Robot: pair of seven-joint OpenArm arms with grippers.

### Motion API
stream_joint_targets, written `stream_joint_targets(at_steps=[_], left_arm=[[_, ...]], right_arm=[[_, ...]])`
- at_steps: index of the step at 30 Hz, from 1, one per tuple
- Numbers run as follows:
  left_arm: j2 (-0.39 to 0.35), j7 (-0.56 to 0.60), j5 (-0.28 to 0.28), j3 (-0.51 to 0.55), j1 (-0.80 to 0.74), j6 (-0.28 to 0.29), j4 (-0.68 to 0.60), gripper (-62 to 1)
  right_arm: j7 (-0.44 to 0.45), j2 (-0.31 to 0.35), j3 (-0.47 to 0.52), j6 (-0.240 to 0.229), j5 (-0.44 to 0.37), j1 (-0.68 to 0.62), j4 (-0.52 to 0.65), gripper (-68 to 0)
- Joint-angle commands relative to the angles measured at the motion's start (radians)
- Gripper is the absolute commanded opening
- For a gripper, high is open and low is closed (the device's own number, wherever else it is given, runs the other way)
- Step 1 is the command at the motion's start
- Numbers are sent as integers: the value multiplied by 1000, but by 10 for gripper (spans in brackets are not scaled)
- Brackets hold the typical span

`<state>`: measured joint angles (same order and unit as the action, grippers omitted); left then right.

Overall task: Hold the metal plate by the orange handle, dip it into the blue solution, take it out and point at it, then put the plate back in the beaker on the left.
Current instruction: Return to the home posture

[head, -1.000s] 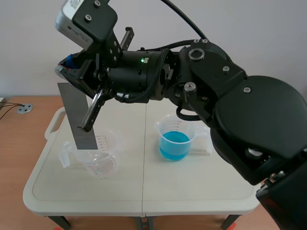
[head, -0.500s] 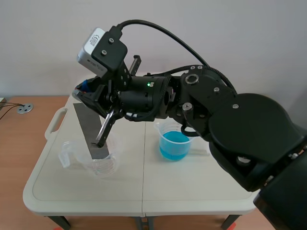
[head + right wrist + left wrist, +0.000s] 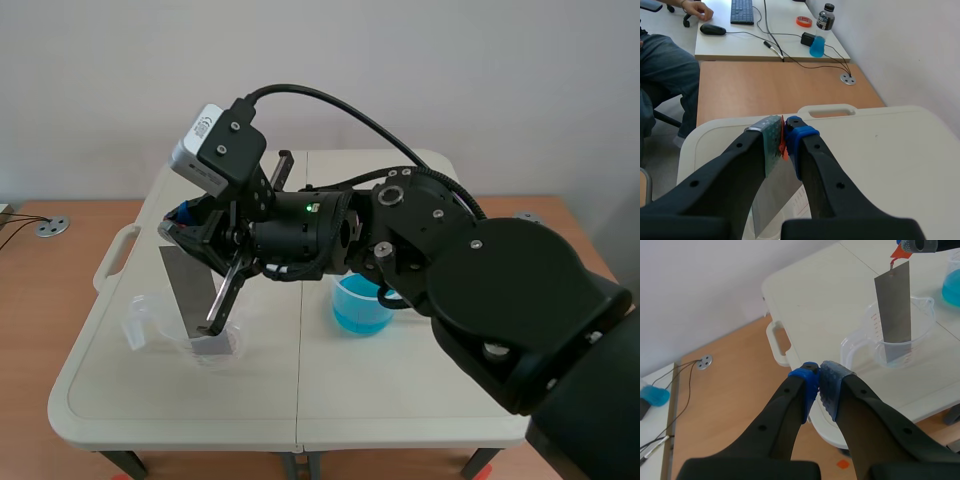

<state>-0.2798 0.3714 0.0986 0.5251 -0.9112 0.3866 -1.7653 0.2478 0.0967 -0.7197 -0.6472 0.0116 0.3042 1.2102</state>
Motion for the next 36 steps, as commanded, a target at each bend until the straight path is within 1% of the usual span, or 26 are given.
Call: stream_joint_targets(at_steps=[1, 14, 16, 17, 21, 26, 31, 36], left_arm=[[2, 13, 10, 5, -2, 1, -18, -558], [2, -6, 10, 5, -2, 1, -18, -551], [2, -6, 10, 5, -2, 1, -18, -552], [2, -6, 10, 5, -2, 1, -18, -552], [2, -6, 10, 5, -2, 1, -18, -552], [2, -6, 10, 5, -2, 1, -18, -552], [2, -7, 10, 5, -2, 1, -18, -552], [2, -22, 10, 5, -2, 1, -18, -552]], right_arm=[[21, -8, 0, 4, -14, 24, 3, -664], [17, -5, 0, 4, -10, 23, -19, -664], [17, -5, 0, 4, 0, 25, -19, -663], [17, -5, 0, 4, 7, 25, -19, -649], [17, -5, 2, 4, 11, 25, -19, -553], [17, -5, 20, 5, 12, 26, -19, -473], [16, -5, 49, 5, 11, 26, -19, -356], [12, -5, 74, 51, 11, 25, -19, -274]])
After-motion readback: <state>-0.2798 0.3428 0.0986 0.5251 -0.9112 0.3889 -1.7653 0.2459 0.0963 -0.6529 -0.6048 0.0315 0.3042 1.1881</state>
